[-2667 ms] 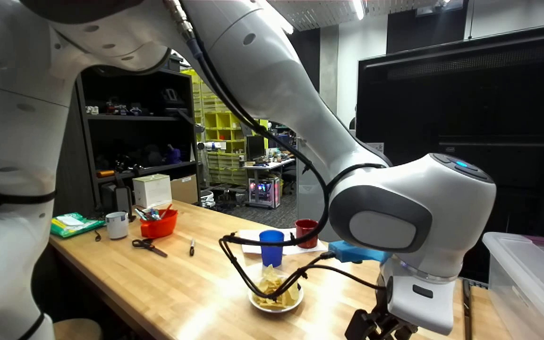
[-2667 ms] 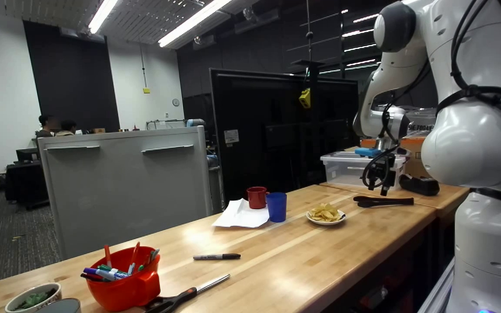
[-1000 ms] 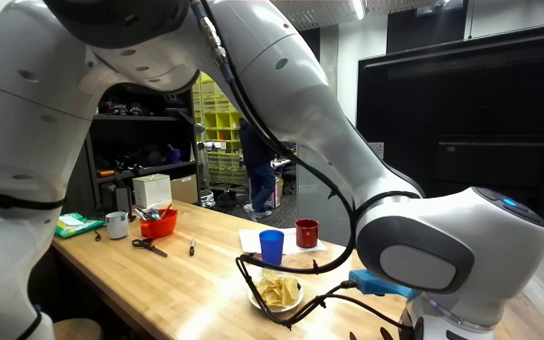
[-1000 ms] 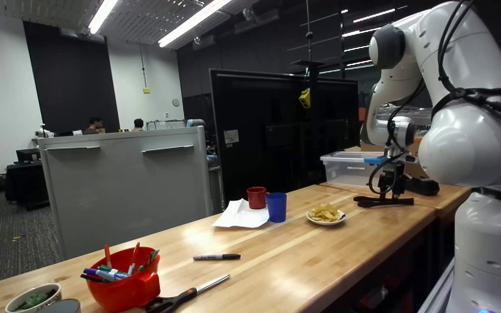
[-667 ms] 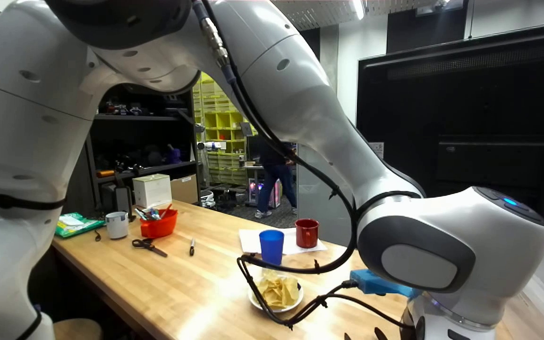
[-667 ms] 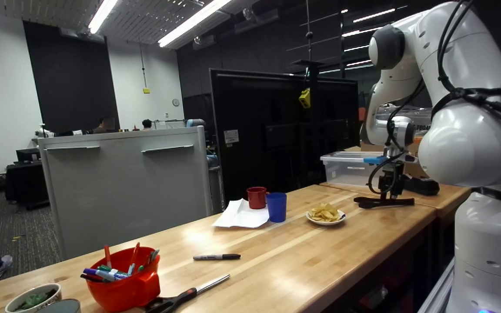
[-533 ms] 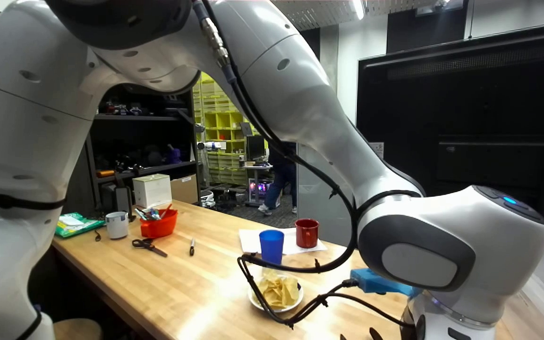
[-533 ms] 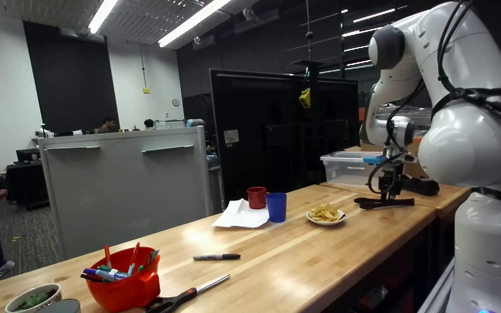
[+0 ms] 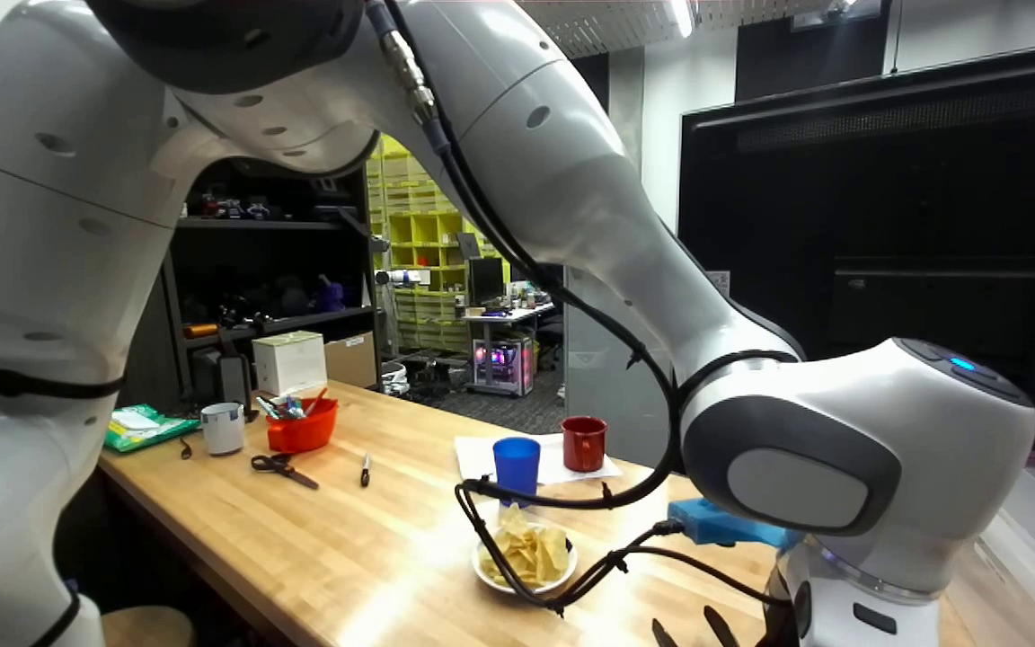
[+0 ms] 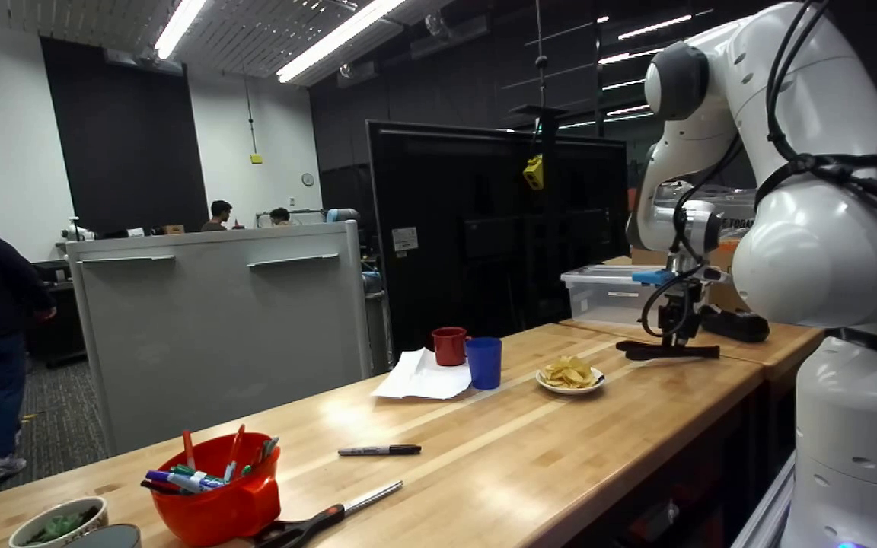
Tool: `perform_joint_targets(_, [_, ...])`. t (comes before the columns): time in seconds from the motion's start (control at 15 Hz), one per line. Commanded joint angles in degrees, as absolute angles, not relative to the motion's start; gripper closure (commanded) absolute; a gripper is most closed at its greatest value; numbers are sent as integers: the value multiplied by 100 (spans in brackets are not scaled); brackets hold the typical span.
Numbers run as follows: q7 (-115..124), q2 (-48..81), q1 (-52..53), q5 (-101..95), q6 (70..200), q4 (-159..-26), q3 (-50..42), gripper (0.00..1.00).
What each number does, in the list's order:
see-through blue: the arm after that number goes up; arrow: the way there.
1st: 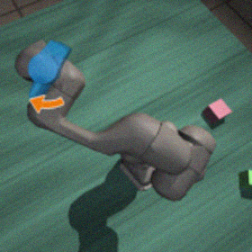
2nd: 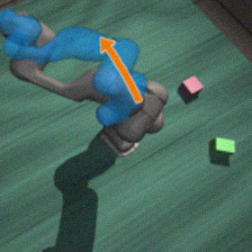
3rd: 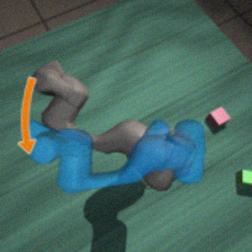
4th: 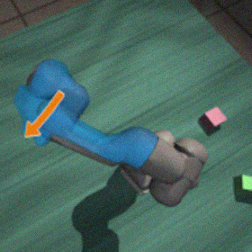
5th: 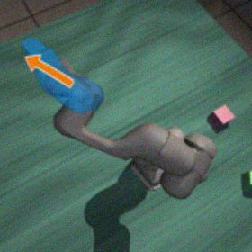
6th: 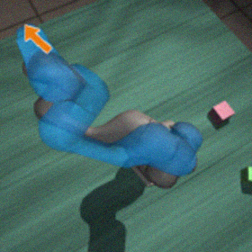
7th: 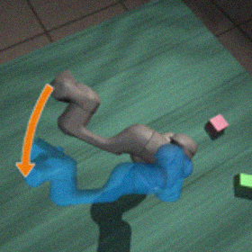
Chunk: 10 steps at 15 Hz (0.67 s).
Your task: Use the black tongs to get some chips from the white plate
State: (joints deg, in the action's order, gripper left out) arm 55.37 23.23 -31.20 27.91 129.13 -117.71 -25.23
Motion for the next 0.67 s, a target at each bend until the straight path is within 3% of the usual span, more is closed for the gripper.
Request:
perform_joint_targets(0.0, [5390, 1781, -2968, 2810, 13061, -12049, -2542, 50])
perform_joint_targets(0.27, [5284, 1227, -2653, 2581, 13410, -12284, -2542, 57])
perform_joint_targets(0.6, [5209, 632, -2300, 2274, 13577, -12554, -2443, 55])
